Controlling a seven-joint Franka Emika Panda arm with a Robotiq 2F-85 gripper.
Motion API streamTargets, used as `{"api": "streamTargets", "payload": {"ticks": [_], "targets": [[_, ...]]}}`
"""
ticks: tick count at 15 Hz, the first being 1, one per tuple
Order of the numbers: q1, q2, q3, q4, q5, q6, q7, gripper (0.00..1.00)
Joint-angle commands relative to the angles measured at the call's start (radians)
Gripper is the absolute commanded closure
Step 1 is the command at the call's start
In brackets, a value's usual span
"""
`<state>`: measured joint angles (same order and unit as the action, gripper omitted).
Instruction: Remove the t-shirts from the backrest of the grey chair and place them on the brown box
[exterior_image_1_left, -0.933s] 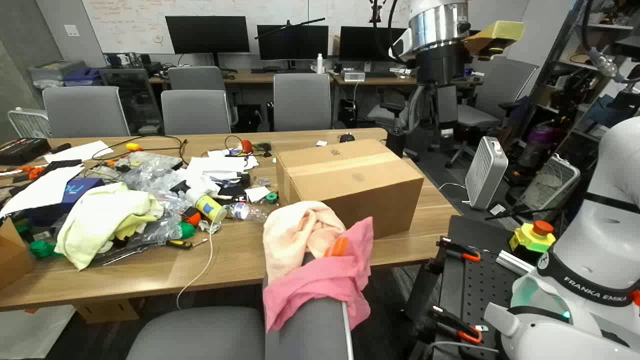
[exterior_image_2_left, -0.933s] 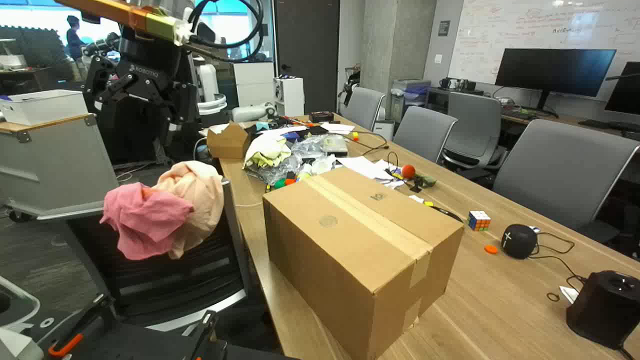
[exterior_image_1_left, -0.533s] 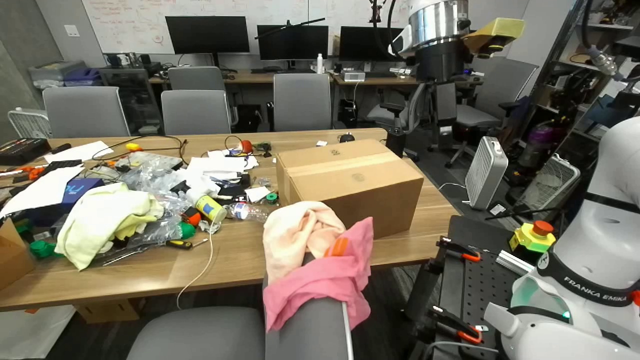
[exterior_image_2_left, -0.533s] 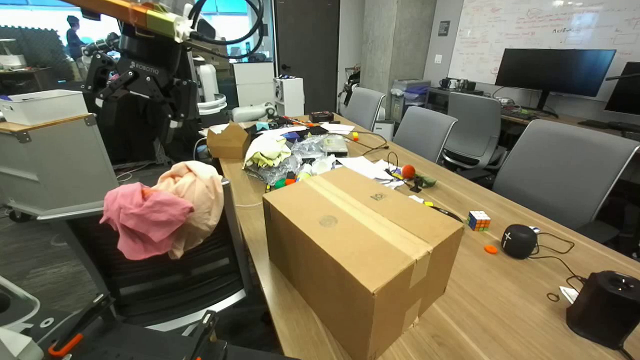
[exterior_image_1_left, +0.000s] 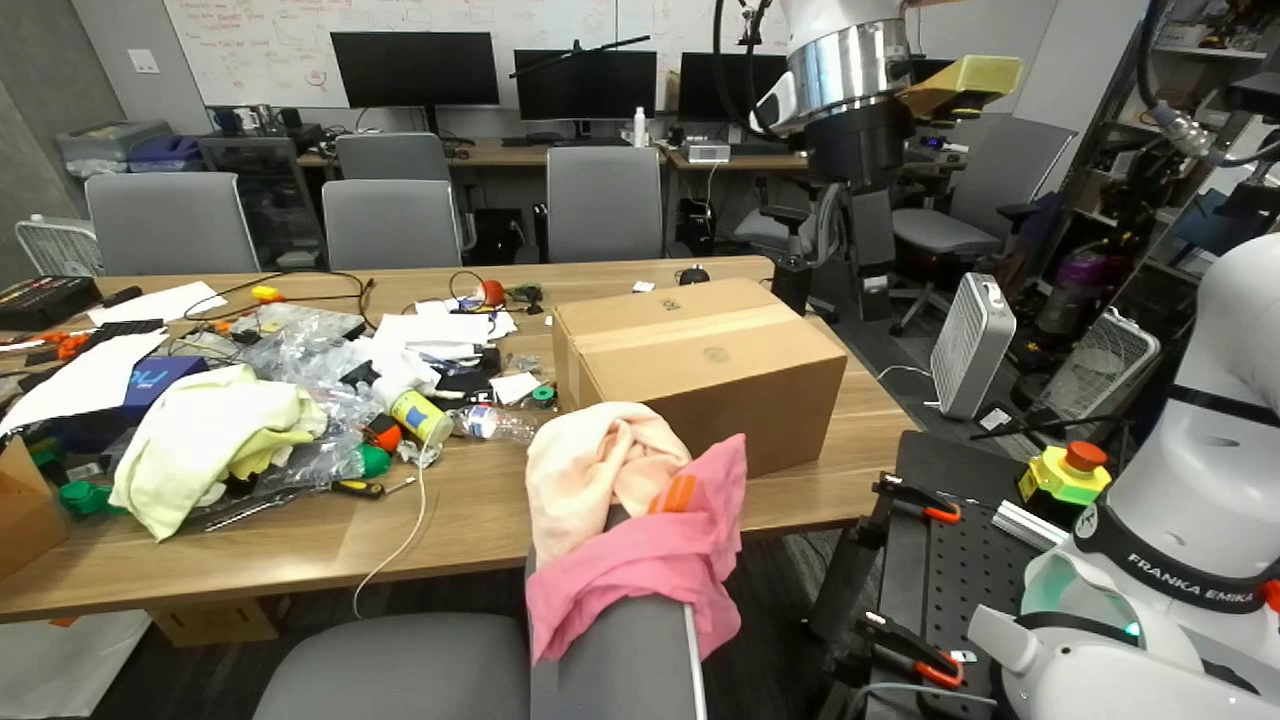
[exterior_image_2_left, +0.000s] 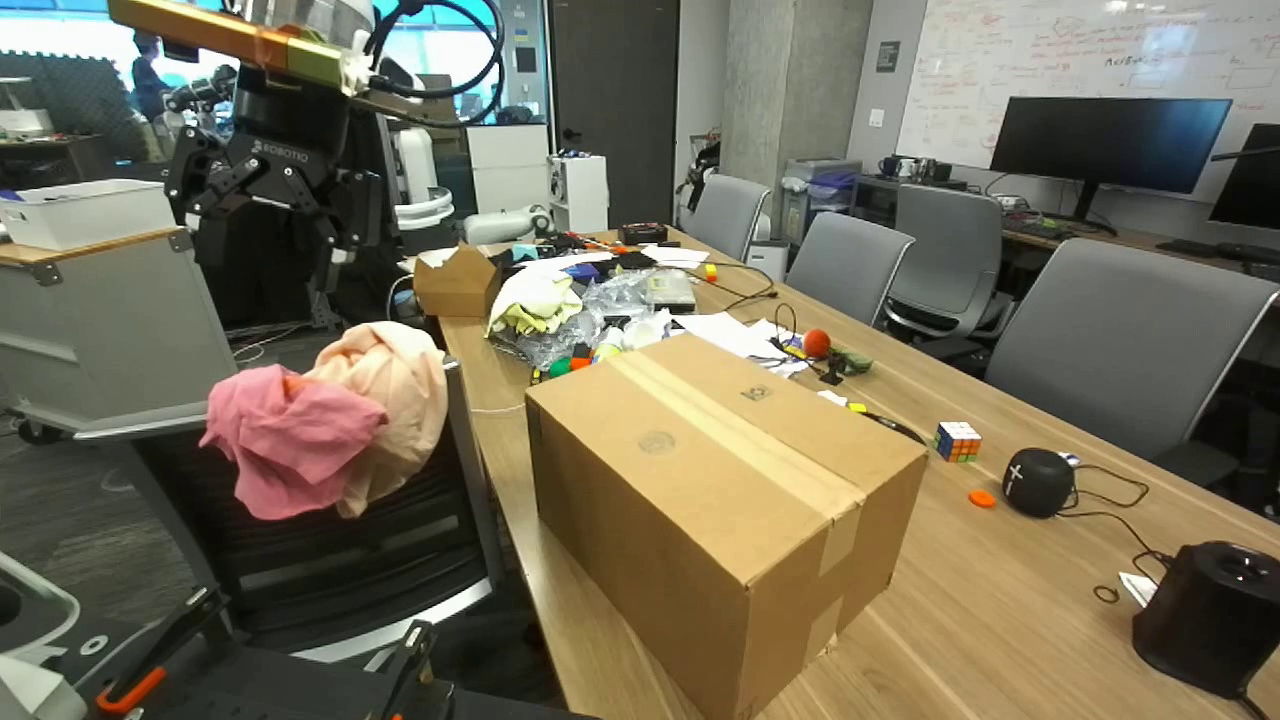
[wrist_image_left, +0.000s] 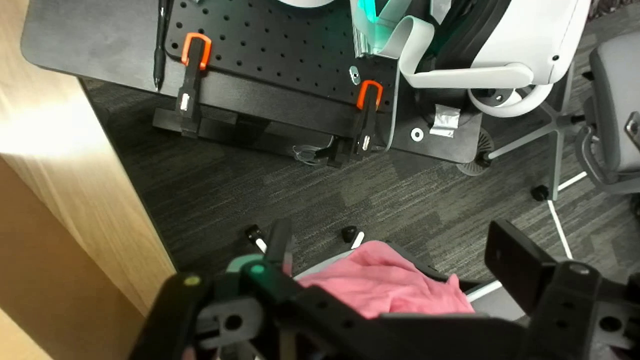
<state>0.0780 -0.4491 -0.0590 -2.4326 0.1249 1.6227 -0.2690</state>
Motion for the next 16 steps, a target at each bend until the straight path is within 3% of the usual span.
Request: {"api": "streamTargets", "payload": {"ticks": [1, 16], "targets": [[0.025, 0.128, 0.065, 0.091, 0.008, 0.030, 0.035, 0.00], [0.049, 0.472, 0.170, 0.212, -0.011, 0.477, 0.155, 0.00]]}}
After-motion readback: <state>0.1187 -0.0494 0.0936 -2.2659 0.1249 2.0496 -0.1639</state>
